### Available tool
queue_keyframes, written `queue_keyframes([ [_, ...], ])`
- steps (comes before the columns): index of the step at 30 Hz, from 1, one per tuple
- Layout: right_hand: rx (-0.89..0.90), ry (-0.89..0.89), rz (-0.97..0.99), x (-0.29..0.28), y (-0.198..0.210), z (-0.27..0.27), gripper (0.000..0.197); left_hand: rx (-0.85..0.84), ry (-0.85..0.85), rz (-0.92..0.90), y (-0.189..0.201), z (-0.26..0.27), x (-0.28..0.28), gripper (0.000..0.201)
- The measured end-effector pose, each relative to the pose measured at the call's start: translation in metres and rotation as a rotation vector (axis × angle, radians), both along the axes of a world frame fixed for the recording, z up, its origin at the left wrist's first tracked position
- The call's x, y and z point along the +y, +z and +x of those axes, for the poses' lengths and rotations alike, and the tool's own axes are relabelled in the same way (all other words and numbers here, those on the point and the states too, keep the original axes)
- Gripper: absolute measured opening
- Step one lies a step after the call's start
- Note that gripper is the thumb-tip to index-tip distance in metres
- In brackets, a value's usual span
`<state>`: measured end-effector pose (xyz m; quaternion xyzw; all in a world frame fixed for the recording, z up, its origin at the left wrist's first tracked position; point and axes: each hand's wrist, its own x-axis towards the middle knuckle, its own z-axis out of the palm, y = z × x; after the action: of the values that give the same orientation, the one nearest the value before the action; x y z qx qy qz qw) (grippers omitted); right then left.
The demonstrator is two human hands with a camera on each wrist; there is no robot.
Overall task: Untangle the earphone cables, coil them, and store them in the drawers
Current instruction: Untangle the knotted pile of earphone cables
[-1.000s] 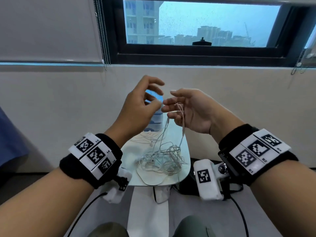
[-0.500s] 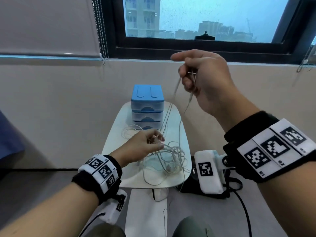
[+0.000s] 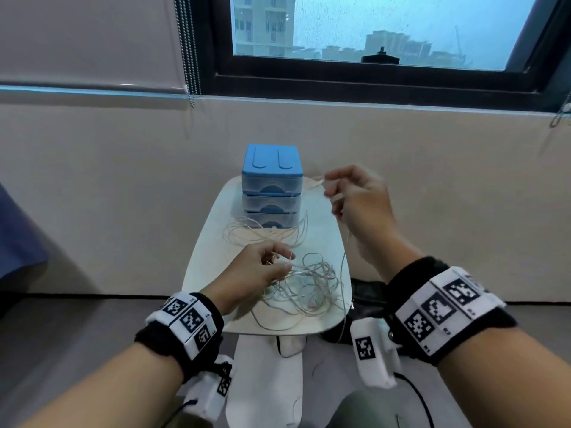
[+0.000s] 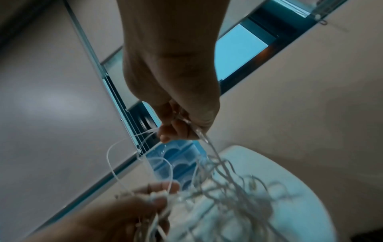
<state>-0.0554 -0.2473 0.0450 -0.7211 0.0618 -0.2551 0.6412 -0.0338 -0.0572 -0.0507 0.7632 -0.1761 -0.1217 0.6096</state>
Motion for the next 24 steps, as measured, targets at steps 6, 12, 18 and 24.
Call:
queue_keyframes([
  [6,0.372,0.279,-0.041,0.016,-0.061,-0.004,0.026,0.133,0.031,-0.092,-0.007,-0.001,-0.003,0.017],
  [12,0.423,0.324,0.042,0.024,-0.075,-0.005,0.009,0.106,0.015,-0.036,-0.016,0.001,-0.005,0.017],
  [18,0.482,0.259,0.001,0.017,-0.103,0.005,0.009,0.079,-0.006,0.009,-0.018,0.004,0.001,0.022],
  [24,0.547,0.236,0.017,0.009,-0.115,0.008,0.010,0.262,0.083,-0.160,-0.019,0.011,0.005,0.021],
])
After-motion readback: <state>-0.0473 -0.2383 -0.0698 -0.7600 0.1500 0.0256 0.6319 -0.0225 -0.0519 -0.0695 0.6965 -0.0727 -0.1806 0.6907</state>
